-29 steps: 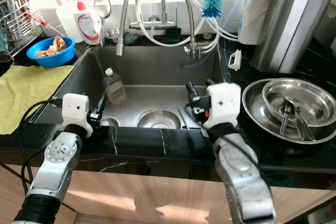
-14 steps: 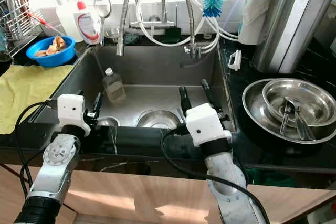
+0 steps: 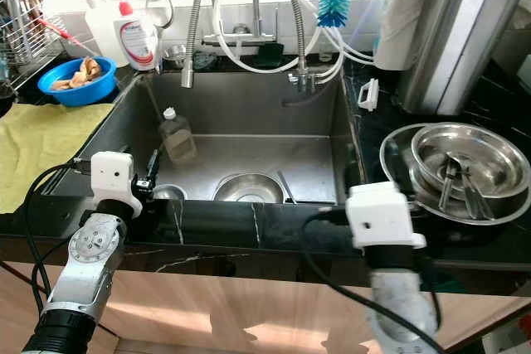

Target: Kitchen organization

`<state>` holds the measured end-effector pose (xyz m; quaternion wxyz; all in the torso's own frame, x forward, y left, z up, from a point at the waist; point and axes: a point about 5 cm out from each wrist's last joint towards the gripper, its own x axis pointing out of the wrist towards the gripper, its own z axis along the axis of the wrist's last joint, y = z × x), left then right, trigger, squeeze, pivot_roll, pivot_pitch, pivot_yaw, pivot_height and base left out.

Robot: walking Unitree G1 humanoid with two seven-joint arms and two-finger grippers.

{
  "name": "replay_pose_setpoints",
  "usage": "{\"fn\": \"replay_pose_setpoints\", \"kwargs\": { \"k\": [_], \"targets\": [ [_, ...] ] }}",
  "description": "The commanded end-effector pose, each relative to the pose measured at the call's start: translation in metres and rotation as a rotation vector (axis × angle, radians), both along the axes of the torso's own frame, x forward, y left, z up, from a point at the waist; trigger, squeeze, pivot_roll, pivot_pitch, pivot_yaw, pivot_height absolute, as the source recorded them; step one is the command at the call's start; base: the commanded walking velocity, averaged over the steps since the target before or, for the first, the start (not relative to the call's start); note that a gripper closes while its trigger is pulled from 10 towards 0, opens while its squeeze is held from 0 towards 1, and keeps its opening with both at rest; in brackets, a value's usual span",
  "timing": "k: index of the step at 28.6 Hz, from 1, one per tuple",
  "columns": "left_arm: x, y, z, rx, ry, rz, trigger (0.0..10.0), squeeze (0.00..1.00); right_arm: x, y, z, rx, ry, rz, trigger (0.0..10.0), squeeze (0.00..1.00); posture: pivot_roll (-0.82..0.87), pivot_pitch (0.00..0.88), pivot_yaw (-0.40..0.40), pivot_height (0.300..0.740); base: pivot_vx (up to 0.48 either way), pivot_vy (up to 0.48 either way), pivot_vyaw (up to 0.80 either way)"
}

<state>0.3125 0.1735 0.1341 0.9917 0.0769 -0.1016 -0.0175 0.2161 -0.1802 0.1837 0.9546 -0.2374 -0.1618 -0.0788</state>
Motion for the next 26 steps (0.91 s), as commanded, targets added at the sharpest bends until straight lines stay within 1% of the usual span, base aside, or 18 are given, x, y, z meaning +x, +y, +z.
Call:
{"fn": "replay_pose_setpoints", "kwargs": {
  "k": [1,3,5,9,12,13,14,15,17,18,23,26],
  "targets": [
    [0.002,0.002,-0.001,0.005,0.006,0.012,10.0,0.0,-0.003,0.0,0.004,-0.004,-0.001,0.011,10.0,0.0,-0.18,0.0,0.084,0.74,0.0,0.0,0.0],
    [0.002,0.002,0.0,0.003,0.004,0.014,10.0,0.0,-0.003,-0.004,0.004,0.015,0.0,-0.002,10.0,0.0,-0.18,0.0,0.083,0.74,0.0,0.0,0.0],
    [0.002,0.002,0.0,0.004,0.002,0.015,10.0,0.0,-0.001,-0.015,0.008,0.06,-0.011,-0.039,10.0,0.0,-0.18,0.0,0.083,0.74,0.0,0.0,0.0],
    [0.002,0.004,0.001,-0.003,-0.002,0.018,10.0,0.0,0.003,-0.013,0.012,0.06,-0.024,-0.02,10.0,0.0,-0.18,0.0,0.083,0.74,0.0,0.0,0.0],
    [0.004,0.004,0.011,-0.003,-0.05,0.022,10.0,0.0,0.007,-0.008,0.016,0.113,-0.047,-0.005,10.0,0.0,-0.18,0.0,0.081,0.74,0.0,0.0,0.0],
    [0.004,0.003,0.016,0.006,-0.078,0.021,10.0,0.0,0.008,-0.004,0.018,0.113,-0.059,0.011,10.0,0.0,-0.17,0.0,0.08,0.74,0.0,0.0,0.0],
    [0.003,0.001,0.026,0.02,-0.124,0.014,10.0,0.0,0.009,0.002,0.021,0.106,-0.075,0.038,10.0,0.0,-0.17,0.0,0.08,0.74,0.0,0.0,0.0],
    [0.003,0.0,0.029,0.025,-0.143,0.01,10.0,0.0,0.01,0.004,0.022,0.103,-0.08,0.048,10.0,0.0,-0.17,0.0,0.08,0.74,0.0,0.0,0.0],
    [0.002,-0.005,0.039,0.037,-0.188,-0.006,10.0,0.0,0.011,0.008,0.022,0.114,-0.079,0.064,10.0,0.0,-0.17,0.0,0.079,0.74,0.0,0.0,0.0],
    [0.001,-0.008,0.045,0.029,-0.211,-0.01,10.0,0.0,0.012,0.013,0.018,0.125,-0.067,0.076,10.0,0.0,-0.16,0.0,0.078,0.74,0.0,0.0,0.0],
    [0.001,-0.009,0.044,0.023,-0.208,-0.008,10.0,0.0,0.013,0.02,0.016,0.146,-0.06,0.091,10.0,0.0,-0.16,0.0,0.078,0.74,0.0,0.0,0.0],
    [0.0,-0.01,0.04,0.019,-0.19,-0.013,10.0,0.0,0.014,0.024,0.016,0.135,-0.052,0.102,10.0,0.0,-0.16,0.0,0.078,0.74,0.0,0.396,0.0]
  ]
}}
